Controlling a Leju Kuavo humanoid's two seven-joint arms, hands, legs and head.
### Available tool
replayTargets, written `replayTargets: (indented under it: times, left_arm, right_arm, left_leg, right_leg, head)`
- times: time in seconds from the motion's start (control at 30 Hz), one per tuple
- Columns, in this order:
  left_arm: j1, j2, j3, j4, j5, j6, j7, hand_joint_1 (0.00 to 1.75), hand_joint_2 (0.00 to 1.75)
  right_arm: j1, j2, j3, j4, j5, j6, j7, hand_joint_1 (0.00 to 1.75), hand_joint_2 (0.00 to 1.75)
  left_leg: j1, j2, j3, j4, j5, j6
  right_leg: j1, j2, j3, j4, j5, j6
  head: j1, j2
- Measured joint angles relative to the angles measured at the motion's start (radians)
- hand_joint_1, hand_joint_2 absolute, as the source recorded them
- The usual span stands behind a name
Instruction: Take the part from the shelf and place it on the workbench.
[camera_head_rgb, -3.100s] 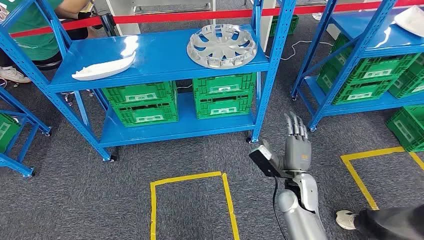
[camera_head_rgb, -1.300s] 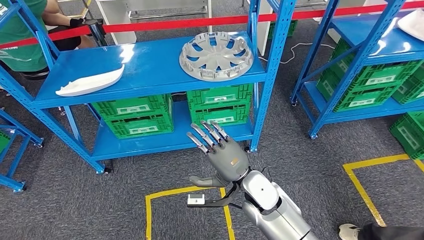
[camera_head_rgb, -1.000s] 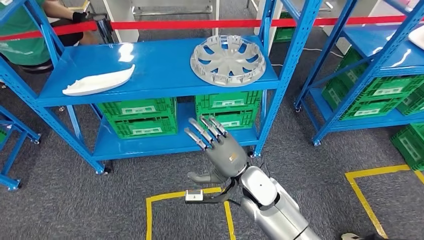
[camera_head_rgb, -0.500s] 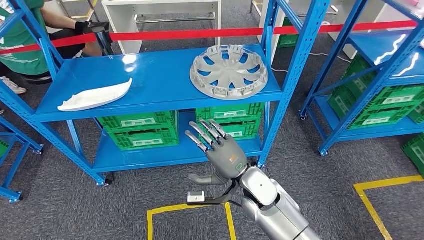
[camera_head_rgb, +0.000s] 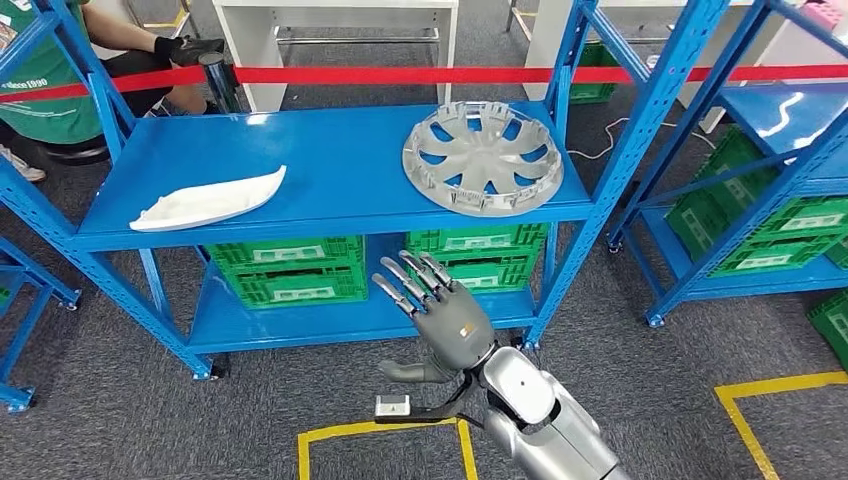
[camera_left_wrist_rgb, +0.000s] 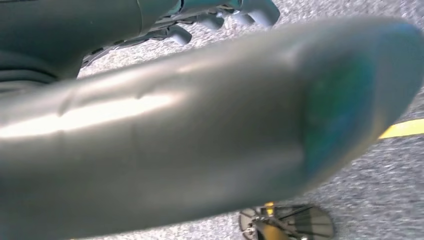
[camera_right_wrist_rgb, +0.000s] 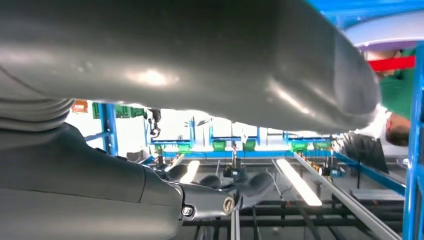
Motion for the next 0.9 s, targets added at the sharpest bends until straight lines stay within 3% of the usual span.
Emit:
replayTargets:
  times: [0.1, 0.13, 0.17, 0.23, 0.27, 0.3, 0.37, 0.47, 0.57, 0.63, 0.67, 0.73, 0.77, 0.83, 0.9]
  left_arm:
    - [-0.001, 0.0, 0.0, 0.0, 0.0, 0.0, 0.0, 0.0, 0.0]
    - [-0.001, 0.0, 0.0, 0.0, 0.0, 0.0, 0.0, 0.0, 0.0]
    - [-0.001, 0.0, 0.0, 0.0, 0.0, 0.0, 0.0, 0.0, 0.0]
    - [0.0, -0.001, 0.0, 0.0, 0.0, 0.0, 0.0, 0.0, 0.0]
    - [-0.001, -0.002, 0.0, 0.0, 0.0, 0.0, 0.0, 0.0, 0.0]
    - [-0.002, -0.002, 0.0, 0.0, 0.0, 0.0, 0.0, 0.0, 0.0]
    - [-0.003, -0.002, 0.001, 0.0, 0.003, -0.002, 0.0, 0.0, 0.0]
    - [-0.004, 0.0, 0.006, 0.0, 0.014, -0.006, -0.003, 0.0, 0.0]
    - [-0.006, 0.001, 0.01, 0.0, 0.017, -0.009, -0.013, 0.0, 0.0]
    - [-0.003, 0.002, 0.012, 0.0, 0.016, -0.012, -0.022, 0.0, 0.0]
    - [0.0, 0.003, 0.012, 0.0, 0.015, -0.014, -0.026, 0.0, 0.0]
    - [0.002, 0.005, 0.013, 0.0, 0.01, -0.017, -0.032, 0.0, 0.0]
    - [0.002, 0.006, 0.013, 0.0, 0.006, -0.019, -0.034, 0.0, 0.0]
    - [-0.001, 0.007, 0.013, 0.0, 0.001, -0.023, -0.034, 0.0, 0.0]
    - [-0.002, 0.007, 0.013, 0.0, -0.003, -0.026, -0.033, 0.0, 0.0]
  right_arm:
    - [0.004, -0.002, 0.0, -0.001, 0.0, 0.0, 0.0, 0.0, 0.0]
    - [0.006, -0.003, 0.0, -0.001, 0.0, 0.0, 0.0, 0.0, 0.0]
    - [0.007, -0.004, 0.0, -0.001, 0.0, 0.0, 0.0, 0.0, 0.0]
    - [0.007, -0.006, 0.0, -0.001, 0.0, 0.0, 0.0, 0.0, 0.0]
    - [0.007, -0.006, 0.0, -0.001, 0.0, 0.0, 0.0, 0.0, 0.0]
    - [0.006, -0.006, 0.0, -0.002, 0.0, 0.001, 0.0, 0.0, 0.0]
    - [0.006, -0.007, 0.0, -0.003, -0.002, 0.004, 0.003, 0.0, 0.0]
    - [0.004, -0.003, -0.003, -0.006, -0.005, 0.005, 0.013, 0.0, 0.0]
    - [0.009, 0.0, -0.01, -0.01, -0.005, -0.001, 0.014, 0.0, 0.0]
    - [0.022, 0.0, -0.017, -0.012, -0.002, -0.008, 0.012, 0.0, 0.0]
    - [0.03, 0.0, -0.022, -0.014, 0.0, -0.011, 0.013, 0.0, 0.0]
    - [0.043, 0.0, -0.034, -0.021, 0.005, -0.02, 0.015, 0.0, 0.0]
    - [0.047, 0.0, -0.04, -0.026, 0.007, -0.024, 0.016, 0.0, 0.0]
    - [0.053, 0.0, -0.052, -0.035, 0.009, -0.029, 0.017, 0.0, 0.0]
    - [0.062, 0.0, -0.064, -0.047, 0.008, -0.032, 0.017, 0.0, 0.0]
  left_leg:
    - [-0.005, -0.002, 0.012, 0.0, -0.014, 0.01]
    - [-0.008, -0.003, 0.019, 0.0, -0.02, 0.011]
    - [-0.01, -0.005, 0.029, 0.0, -0.027, 0.012]
    - [-0.013, -0.006, 0.048, -0.001, -0.042, 0.011]
    - [-0.015, -0.008, 0.057, -0.002, -0.049, 0.008]
    - [-0.016, -0.009, 0.061, -0.003, -0.056, 0.003]
    - [-0.018, -0.011, 0.073, 0.002, -0.059, -0.01]
    - [-0.02, -0.008, 0.072, 0.039, -0.069, -0.028]
    - [-0.015, -0.005, -0.021, 0.188, -0.128, -0.043]
    - [-0.012, -0.005, -0.08, 0.253, -0.148, -0.048]
    - [-0.011, -0.005, -0.087, 0.24, -0.128, -0.048]
    - [-0.009, -0.004, -0.058, 0.127, -0.039, -0.049]
    - [-0.009, -0.003, -0.04, 0.067, -0.015, -0.047]
    - [-0.012, 0.0, -0.019, 0.007, -0.011, -0.035]
    - [-0.013, 0.0, -0.009, 0.004, -0.013, -0.015]
  right_leg:
    - [0.003, 0.0, -0.123, 0.175, -0.056, 0.0]
    - [0.004, 0.0, -0.148, 0.189, -0.047, -0.003]
    - [0.006, 0.0, -0.153, 0.166, -0.017, -0.009]
    - [0.015, 0.0, -0.121, 0.041, 0.08, -0.027]
    - [0.022, 0.0, -0.103, -0.014, 0.098, -0.036]
    - [0.027, 0.001, -0.089, -0.049, 0.1, -0.041]
    - [0.03, 0.003, -0.077, -0.068, 0.083, -0.048]
    - [0.019, 0.003, -0.045, -0.083, 0.107, -0.061]
    - [0.015, 0.001, -0.027, -0.086, 0.098, -0.07]
    - [0.014, 0.002, -0.02, -0.086, 0.088, -0.069]
    - [0.013, 0.003, -0.013, -0.086, 0.083, -0.068]
    - [0.01, 0.004, 0.003, -0.086, 0.07, -0.061]
    - [0.01, 0.004, 0.01, -0.085, 0.064, -0.055]
    - [0.011, 0.004, 0.016, -0.085, 0.056, -0.042]
    - [0.013, 0.004, 0.02, -0.076, 0.057, -0.027]
  head:
    - [0.002, 0.0]
    - [0.002, 0.0]
    - [0.002, 0.0]
    - [0.002, 0.0]
    - [0.001, 0.0]
    - [0.002, 0.0]
    - [0.002, 0.0]
    - [0.001, 0.0]
    - [-0.005, 0.0]
    - [-0.006, 0.0]
    - [-0.006, 0.0]
    - [-0.006, 0.0]
    - [-0.006, 0.0]
    - [-0.005, 0.0]
    - [-0.005, 0.0]
